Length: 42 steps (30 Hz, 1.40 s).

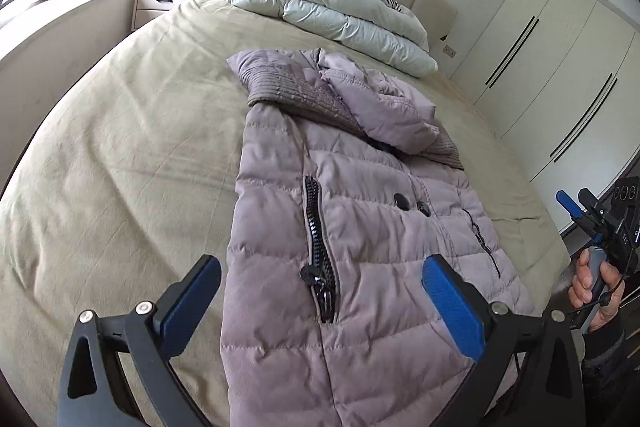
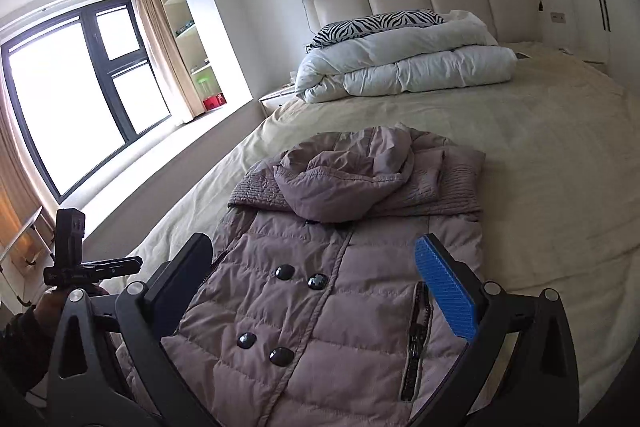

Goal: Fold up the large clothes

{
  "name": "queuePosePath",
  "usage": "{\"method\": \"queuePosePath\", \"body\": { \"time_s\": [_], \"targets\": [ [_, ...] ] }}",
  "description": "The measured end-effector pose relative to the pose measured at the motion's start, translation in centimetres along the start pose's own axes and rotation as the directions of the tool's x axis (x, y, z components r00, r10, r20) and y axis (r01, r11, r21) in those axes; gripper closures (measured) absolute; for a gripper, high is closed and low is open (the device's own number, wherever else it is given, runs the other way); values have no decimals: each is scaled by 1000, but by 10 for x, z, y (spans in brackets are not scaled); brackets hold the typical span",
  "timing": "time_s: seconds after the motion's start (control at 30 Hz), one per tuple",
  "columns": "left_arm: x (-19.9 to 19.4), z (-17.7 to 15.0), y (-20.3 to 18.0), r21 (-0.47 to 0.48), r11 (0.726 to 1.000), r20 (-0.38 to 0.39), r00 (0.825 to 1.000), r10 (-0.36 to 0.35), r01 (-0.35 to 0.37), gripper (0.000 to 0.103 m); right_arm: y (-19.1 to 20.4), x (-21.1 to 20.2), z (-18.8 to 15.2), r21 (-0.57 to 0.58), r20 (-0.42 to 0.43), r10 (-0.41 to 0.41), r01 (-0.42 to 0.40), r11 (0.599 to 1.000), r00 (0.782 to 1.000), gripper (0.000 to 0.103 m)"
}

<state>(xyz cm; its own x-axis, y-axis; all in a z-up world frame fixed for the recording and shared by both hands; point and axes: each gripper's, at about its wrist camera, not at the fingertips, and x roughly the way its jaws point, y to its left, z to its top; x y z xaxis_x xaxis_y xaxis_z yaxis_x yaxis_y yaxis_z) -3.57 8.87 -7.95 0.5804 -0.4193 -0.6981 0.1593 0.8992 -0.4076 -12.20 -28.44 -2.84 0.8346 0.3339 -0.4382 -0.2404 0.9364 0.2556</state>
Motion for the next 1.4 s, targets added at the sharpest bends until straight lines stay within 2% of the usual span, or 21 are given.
{"method": "queuePosePath", "body": {
  "time_s": [0.13, 0.2, 0.3, 0.47, 0.63, 0.7, 0.83, 0.93, 1.07, 1.17, 1.23, 1.33, 1.4],
  "targets": [
    [-14, -41, 24, -100, 995, -34, 999, 7, -11, 0, -24, -21, -49, 94, -139, -31, 44, 995, 990, 0],
    [-19, -55, 34, -156, 988, -57, 998, -21, 12, 0, -41, -30, -72, 161, -193, -34, 66, 985, 981, 0],
    [-18, -70, 42, -225, 973, -131, 989, -72, 41, 0, -62, -45, -100, 214, -244, -54, 109, 971, 968, 0],
    [-4, -85, 37, -235, 970, -256, 959, -124, 63, 0, -86, -67, -131, 264, -348, -59, 159, 951, 936, 0],
    [5, -100, 26, -211, 975, -322, 936, -138, 71, 3, -120, -80, -155, 377, -454, -13, 205, 903, 891, 1],
    [10, -103, 26, -216, 974, -347, 928, -135, 61, 10, -132, -80, -165, 430, -477, 31, 202, 880, 878, 3],
    [12, -107, 30, -238, 969, -365, 918, -156, 70, 11, -141, -73, -184, 502, -504, 122, 175, 847, 855, 15],
    [13, -110, 30, -243, 967, -389, 906, -169, 76, 11, -143, -65, -196, 532, -518, 156, 174, 828, 841, 23],
    [13, -113, 35, -271, 958, -401, 894, -199, 91, 11, -145, -59, -204, 580, -507, 212, 148, 801, 836, 29],
    [13, -116, 40, -301, 948, -410, 885, -223, 99, 13, -146, -55, -206, 584, -504, 222, 140, 799, 834, 33],
    [12, -117, 42, -302, 948, -414, 883, -223, 98, 18, -145, -55, -205, 587, -504, 228, 136, 798, 833, 38],
    [10, -119, 46, -310, 946, -418, 880, -227, 96, 37, -142, -53, -204, 584, -510, 232, 136, 800, 828, 49],
    [9, -119, 47, -311, 945, -415, 879, -235, 105, 45, -143, -52, -208, 582, -514, 230, 139, 801, 827, 58]
  ]
}}
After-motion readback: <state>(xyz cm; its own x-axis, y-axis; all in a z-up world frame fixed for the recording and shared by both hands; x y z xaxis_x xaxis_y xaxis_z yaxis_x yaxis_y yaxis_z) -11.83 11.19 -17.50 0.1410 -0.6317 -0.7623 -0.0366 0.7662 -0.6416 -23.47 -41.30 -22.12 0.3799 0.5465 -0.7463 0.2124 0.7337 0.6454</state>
